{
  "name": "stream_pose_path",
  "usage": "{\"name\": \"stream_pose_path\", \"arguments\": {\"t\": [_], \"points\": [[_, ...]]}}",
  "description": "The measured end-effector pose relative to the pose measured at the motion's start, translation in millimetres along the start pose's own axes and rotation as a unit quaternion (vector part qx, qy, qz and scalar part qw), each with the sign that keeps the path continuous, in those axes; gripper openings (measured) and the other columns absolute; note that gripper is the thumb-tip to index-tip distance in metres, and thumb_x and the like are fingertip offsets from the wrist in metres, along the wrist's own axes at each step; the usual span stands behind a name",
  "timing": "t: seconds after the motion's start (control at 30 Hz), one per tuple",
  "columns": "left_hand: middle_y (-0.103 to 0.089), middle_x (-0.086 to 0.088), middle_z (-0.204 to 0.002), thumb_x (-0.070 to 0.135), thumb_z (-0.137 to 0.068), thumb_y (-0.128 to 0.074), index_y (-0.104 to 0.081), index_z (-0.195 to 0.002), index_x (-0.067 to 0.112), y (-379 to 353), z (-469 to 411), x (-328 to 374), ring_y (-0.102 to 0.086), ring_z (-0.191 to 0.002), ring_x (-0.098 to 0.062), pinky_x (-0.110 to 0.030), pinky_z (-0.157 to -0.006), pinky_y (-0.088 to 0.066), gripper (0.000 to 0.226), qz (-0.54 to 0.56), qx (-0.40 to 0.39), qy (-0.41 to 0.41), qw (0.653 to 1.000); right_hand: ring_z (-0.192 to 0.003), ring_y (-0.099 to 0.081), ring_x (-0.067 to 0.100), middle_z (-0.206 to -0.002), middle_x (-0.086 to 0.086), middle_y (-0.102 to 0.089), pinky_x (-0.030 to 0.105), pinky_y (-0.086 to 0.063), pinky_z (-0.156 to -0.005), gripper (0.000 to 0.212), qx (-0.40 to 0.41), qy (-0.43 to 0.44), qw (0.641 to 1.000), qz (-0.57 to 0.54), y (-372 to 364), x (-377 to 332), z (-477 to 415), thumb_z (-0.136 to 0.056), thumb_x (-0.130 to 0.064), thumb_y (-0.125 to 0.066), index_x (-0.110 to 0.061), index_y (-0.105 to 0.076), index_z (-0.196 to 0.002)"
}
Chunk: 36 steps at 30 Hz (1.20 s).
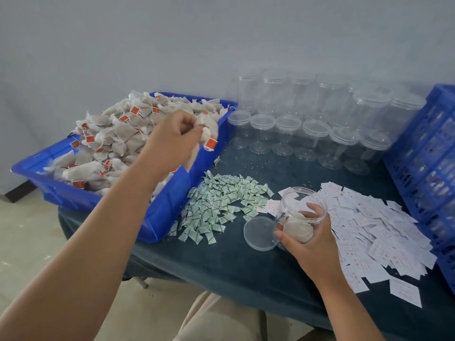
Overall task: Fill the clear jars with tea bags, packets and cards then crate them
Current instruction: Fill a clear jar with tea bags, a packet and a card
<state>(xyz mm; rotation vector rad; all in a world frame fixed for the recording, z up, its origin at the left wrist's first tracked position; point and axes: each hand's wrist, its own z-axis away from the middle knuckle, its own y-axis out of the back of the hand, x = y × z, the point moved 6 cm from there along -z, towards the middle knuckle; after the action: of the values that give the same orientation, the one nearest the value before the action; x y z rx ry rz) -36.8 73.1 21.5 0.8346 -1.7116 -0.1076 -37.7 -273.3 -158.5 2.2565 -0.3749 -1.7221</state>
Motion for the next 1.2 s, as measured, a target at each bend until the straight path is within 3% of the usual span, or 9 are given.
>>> {"name": "stream_pose_path", "arguments": {"t": [0.13, 0.2, 0.27, 0.4, 0.5, 0.67, 0.87, 1.03, 1.2], "points": [[-0.076, 0.013, -0.086, 0.033, -0.095, -0.073, -0.069, -0.092, 0.033, -59, 33, 54, -0.071, -0.077, -0.008, -0.030, -0.071, -0.057, 0.005, 0.033, -0.108, -0.058, 0.992, -0.114, -0.058, -0.019, -0.122, -0.053, -0.049, 0.008, -0.050, -0.081, 0.101, -0.019, 0.005, 1.000, 0.017, -2, 0, 1, -0.056, -0.068, -0.095, -0.053, -0.036, -0.136], [-0.073, 0.018, -0.082, 0.038, -0.090, -0.079, -0.073, -0.087, 0.036, -92, 48, 68, -0.068, -0.073, -0.002, -0.018, -0.070, -0.055, 0.007, 0.027, -0.148, -0.069, 0.986, -0.113, -0.058, -0.019, -0.122, -0.053, -0.050, 0.006, -0.051, -0.081, 0.100, -0.024, 0.011, 0.999, 0.027, -2, -1, 1, -0.060, -0.059, -0.100, -0.055, -0.034, -0.135], [-0.070, 0.025, -0.081, 0.041, -0.086, -0.082, -0.075, -0.082, 0.039, -124, 58, 73, -0.062, -0.069, 0.006, -0.009, -0.062, -0.044, 0.008, -0.011, -0.189, -0.076, 0.979, -0.111, -0.061, -0.016, -0.123, -0.047, -0.055, 0.007, -0.053, -0.081, 0.097, -0.020, 0.006, 0.999, 0.028, -1, -1, 1, -0.059, -0.062, -0.099, -0.052, -0.037, -0.133], [-0.074, 0.022, -0.099, 0.052, -0.086, -0.080, -0.081, -0.102, 0.035, -171, 76, 65, -0.065, -0.090, 0.005, -0.015, -0.073, -0.046, 0.024, -0.158, -0.314, -0.091, 0.932, -0.115, -0.060, -0.014, -0.129, -0.045, -0.053, 0.010, -0.052, -0.085, 0.103, -0.023, 0.004, 0.999, 0.034, -1, 0, 1, -0.058, -0.074, -0.087, -0.039, -0.046, -0.146], [-0.074, 0.026, -0.096, 0.052, -0.085, -0.081, -0.082, -0.102, 0.035, -163, 66, 64, -0.065, -0.089, 0.011, -0.007, -0.070, -0.045, 0.025, -0.113, -0.281, -0.075, 0.950, -0.117, -0.057, -0.017, -0.127, -0.050, -0.052, 0.018, -0.052, -0.091, 0.099, -0.011, -0.008, 1.000, 0.020, 0, 2, 0, -0.055, -0.074, -0.088, -0.052, -0.038, -0.138], [-0.072, 0.031, -0.085, 0.034, -0.091, -0.077, -0.079, -0.101, 0.040, -141, 57, 78, -0.068, -0.078, 0.008, -0.004, -0.064, -0.044, 0.013, 0.047, -0.204, -0.068, 0.975, -0.114, -0.053, -0.027, -0.121, -0.056, -0.051, 0.004, -0.045, -0.083, 0.101, -0.006, -0.010, 0.999, 0.030, 1, -1, 1, -0.054, -0.079, -0.087, -0.059, -0.034, -0.138], [-0.070, 0.028, -0.089, 0.031, -0.095, -0.065, -0.078, -0.101, 0.041, -170, 75, 76, -0.066, -0.091, 0.004, -0.025, -0.081, -0.056, 0.017, -0.239, -0.306, -0.125, 0.913, -0.115, -0.064, -0.007, -0.124, -0.036, -0.060, 0.012, -0.054, -0.089, 0.099, -0.016, -0.004, 1.000, 0.024, -3, -2, 3, -0.056, -0.071, -0.090, -0.050, -0.040, -0.138], [-0.071, 0.031, -0.083, 0.038, -0.094, -0.068, -0.074, -0.093, 0.047, -110, 36, 65, -0.066, -0.075, 0.010, -0.023, -0.065, -0.053, 0.010, -0.122, -0.142, -0.059, 0.980, -0.123, -0.061, 0.001, -0.127, -0.040, -0.052, 0.015, -0.048, -0.096, 0.106, -0.012, -0.002, 0.999, 0.032, -1, 0, 3, -0.053, -0.077, -0.086, -0.048, -0.039, -0.143], [-0.073, 0.012, -0.095, 0.022, -0.097, -0.063, -0.075, -0.094, 0.038, -11, -19, -24, -0.067, -0.083, -0.014, -0.039, -0.086, -0.057, 0.020, -0.289, -0.022, 0.094, 0.953, -0.123, -0.061, 0.003, -0.129, -0.040, -0.049, 0.013, -0.045, -0.092, 0.105, -0.013, -0.007, 0.999, 0.037, 0, 1, 2, -0.052, -0.079, -0.085, -0.053, -0.035, -0.141]]}}
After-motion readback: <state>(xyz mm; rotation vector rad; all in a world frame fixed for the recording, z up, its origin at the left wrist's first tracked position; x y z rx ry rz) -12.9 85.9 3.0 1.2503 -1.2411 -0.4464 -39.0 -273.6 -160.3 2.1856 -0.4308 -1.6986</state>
